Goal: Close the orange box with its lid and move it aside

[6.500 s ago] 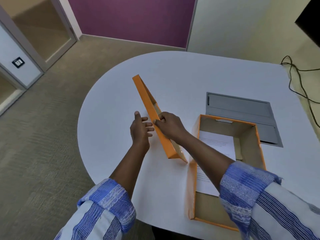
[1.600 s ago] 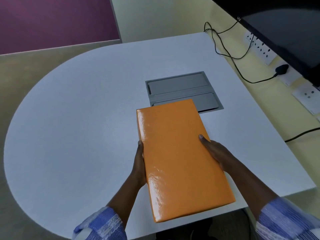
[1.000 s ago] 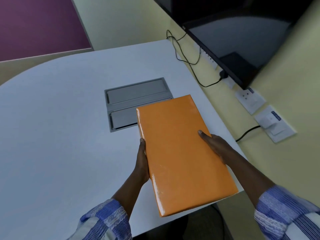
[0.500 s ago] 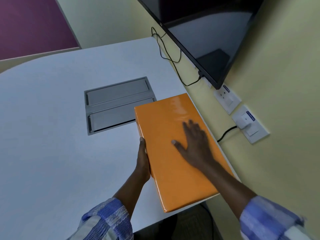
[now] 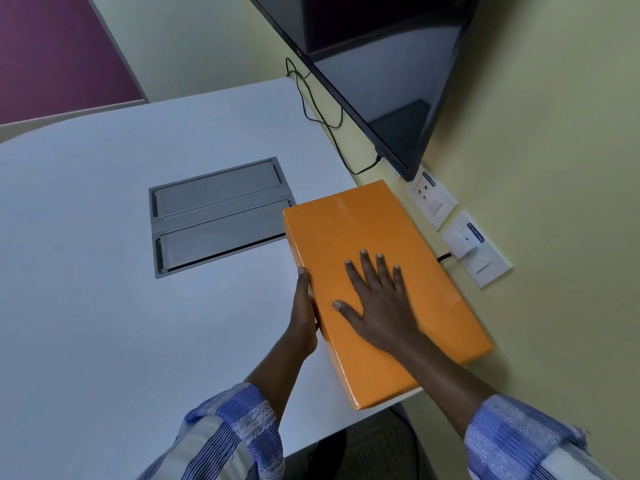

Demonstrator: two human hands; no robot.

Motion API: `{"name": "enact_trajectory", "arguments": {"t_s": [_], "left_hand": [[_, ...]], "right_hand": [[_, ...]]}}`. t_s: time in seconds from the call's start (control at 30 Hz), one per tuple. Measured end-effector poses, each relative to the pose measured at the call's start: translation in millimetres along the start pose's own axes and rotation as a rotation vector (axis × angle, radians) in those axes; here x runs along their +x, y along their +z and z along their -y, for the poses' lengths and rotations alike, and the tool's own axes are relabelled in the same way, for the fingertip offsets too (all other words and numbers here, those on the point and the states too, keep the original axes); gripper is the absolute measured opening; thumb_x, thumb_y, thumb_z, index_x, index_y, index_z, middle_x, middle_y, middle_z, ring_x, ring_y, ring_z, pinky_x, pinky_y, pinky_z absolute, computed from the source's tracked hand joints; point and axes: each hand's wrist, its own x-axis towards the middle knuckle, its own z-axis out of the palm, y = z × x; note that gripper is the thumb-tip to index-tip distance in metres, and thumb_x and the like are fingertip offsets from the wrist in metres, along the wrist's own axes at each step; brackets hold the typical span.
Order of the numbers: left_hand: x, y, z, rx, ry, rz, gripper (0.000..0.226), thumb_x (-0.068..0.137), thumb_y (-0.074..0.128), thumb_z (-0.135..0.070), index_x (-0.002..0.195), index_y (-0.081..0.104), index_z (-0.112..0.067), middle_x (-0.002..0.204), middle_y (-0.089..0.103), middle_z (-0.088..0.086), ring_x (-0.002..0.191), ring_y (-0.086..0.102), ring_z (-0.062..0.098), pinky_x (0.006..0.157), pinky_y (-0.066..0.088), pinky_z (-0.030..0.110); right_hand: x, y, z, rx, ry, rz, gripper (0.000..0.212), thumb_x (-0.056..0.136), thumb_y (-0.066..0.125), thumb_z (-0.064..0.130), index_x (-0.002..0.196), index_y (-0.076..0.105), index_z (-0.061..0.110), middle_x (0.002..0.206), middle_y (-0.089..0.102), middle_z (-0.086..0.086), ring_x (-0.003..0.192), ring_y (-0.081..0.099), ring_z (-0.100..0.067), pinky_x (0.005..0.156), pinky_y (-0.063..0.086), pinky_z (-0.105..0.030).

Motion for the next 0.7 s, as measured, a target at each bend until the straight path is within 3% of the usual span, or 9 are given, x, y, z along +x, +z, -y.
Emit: {"name": "enact_trajectory", "arguments": {"t_s": [0.13, 0.23, 0.3, 0.47, 0.57, 0.7], "left_hand": [[0, 10, -4, 0.018, -0.029, -0.007, 0.069, 0.074, 0.038, -0.088, 0.127, 0.051, -0.045, 0.112, 0.069, -0.014, 0.102, 0.066, 0.014, 0.061, 0.059, 0.028], [-1, 6, -3, 0.045, -0.022, -0.020, 0.084, 0.076, 0.036, -0.088, 0.143, 0.042, -0.039, 0.128, 0.063, -0.007, 0.115, 0.060, 0.018, 0.091, 0.053, 0.043], [-4, 0, -3, 0.082, -0.028, -0.022, 0.082, 0.082, 0.033, -0.086, 0.149, 0.036, -0.037, 0.148, 0.051, 0.001, 0.130, 0.050, 0.023, 0.111, 0.039, 0.054], [-21, -28, -7, 0.261, 0.035, -0.063, 0.073, 0.095, 0.020, -0.074, 0.157, 0.021, -0.035, 0.166, 0.026, 0.000, 0.150, 0.027, 0.027, 0.117, 0.024, 0.053], [-31, -71, -1, 0.511, 0.116, -0.146, 0.077, 0.096, 0.018, -0.072, 0.158, 0.025, -0.027, 0.167, 0.025, 0.001, 0.153, 0.024, 0.024, 0.121, 0.020, 0.047], [-48, -153, 9, 1.073, 0.164, -0.371, 0.076, 0.100, 0.026, -0.064, 0.157, 0.031, -0.014, 0.165, 0.029, 0.013, 0.153, 0.023, 0.030, 0.121, 0.024, 0.050]], "right_hand": [[1, -3, -8, 0.004, 0.011, -0.004, 0.083, 0.093, 0.015, 0.077, 0.159, -0.001, 0.030, 0.168, -0.010, -0.003, 0.154, -0.012, -0.029, 0.122, 0.001, -0.057], [1, -4, -6, 0.004, 0.011, 0.000, 0.083, 0.092, 0.014, 0.077, 0.159, -0.002, 0.030, 0.168, -0.010, -0.004, 0.154, -0.013, -0.029, 0.122, 0.001, -0.057], [1, -6, -4, 0.001, 0.018, 0.007, 0.084, 0.092, 0.014, 0.077, 0.159, -0.001, 0.029, 0.168, -0.010, -0.005, 0.154, -0.012, -0.030, 0.122, 0.001, -0.058], [3, -11, 30, 0.047, 0.023, -0.014, 0.086, 0.094, 0.024, 0.072, 0.160, 0.009, 0.019, 0.168, -0.003, -0.011, 0.154, -0.007, -0.032, 0.123, 0.002, -0.055], [5, -6, 75, 0.081, -0.073, -0.036, 0.083, 0.096, 0.029, 0.067, 0.159, 0.014, 0.016, 0.168, 0.001, -0.013, 0.155, -0.003, -0.032, 0.124, 0.005, -0.054], [9, 16, 149, 0.142, -0.199, 0.021, 0.078, 0.099, 0.033, 0.060, 0.160, 0.010, 0.017, 0.168, -0.003, -0.011, 0.155, -0.005, -0.031, 0.125, 0.003, -0.050]]}}
